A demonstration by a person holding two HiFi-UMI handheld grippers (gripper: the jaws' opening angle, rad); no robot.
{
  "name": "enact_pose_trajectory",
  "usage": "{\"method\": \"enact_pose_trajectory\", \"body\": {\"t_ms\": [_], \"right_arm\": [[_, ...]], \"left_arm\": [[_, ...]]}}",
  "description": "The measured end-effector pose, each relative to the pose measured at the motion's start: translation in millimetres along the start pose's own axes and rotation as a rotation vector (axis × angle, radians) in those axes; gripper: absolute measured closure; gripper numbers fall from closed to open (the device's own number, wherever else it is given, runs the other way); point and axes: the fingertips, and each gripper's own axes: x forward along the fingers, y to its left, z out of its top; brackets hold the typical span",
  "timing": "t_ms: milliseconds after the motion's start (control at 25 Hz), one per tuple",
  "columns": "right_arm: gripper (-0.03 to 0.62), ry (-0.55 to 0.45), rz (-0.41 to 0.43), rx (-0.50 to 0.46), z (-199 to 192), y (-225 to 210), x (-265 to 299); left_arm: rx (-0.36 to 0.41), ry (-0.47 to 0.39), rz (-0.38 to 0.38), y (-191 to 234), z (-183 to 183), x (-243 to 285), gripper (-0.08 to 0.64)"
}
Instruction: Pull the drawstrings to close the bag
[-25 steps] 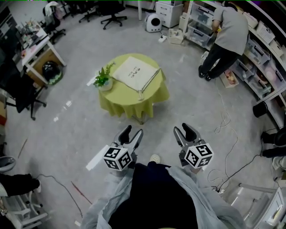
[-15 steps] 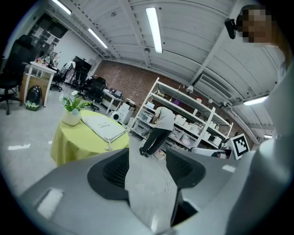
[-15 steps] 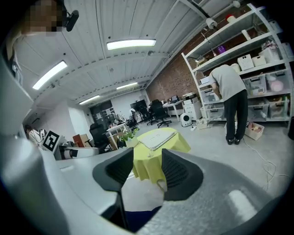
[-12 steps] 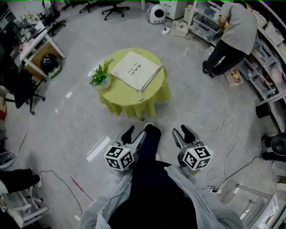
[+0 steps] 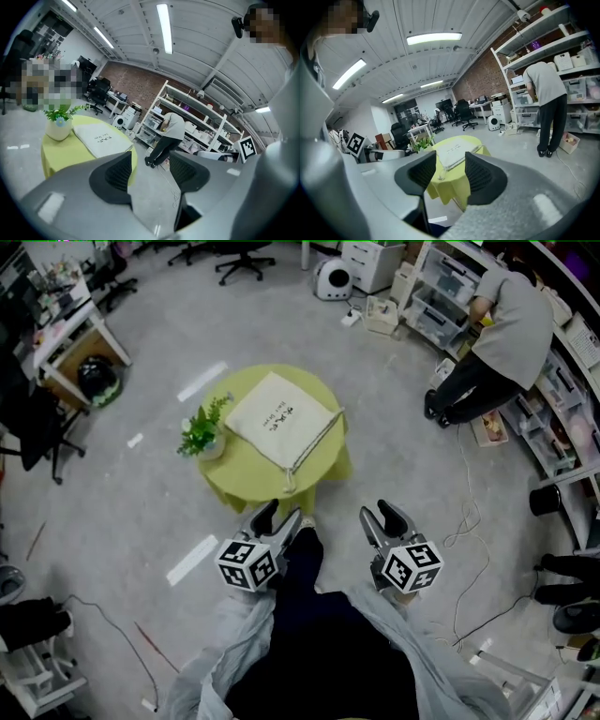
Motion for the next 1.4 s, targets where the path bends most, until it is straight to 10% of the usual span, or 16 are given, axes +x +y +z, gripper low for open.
{"method": "enact_pose_trajectory", "body": {"t_ms": [600, 1400], "right_arm": [[0.403, 0.049, 0.089, -0.055, 87.4, -44.5, 141.2], [0.399, 0.252, 0.344, -0.196, 77.6, -49.8, 235.6]], "left_arm": [[-0.041, -0.049, 0.085, 89.9, 94.5, 83.4, 0.305], [-0.122, 0.024, 0.229, 118.6, 47.0, 70.2, 0.305]]}}
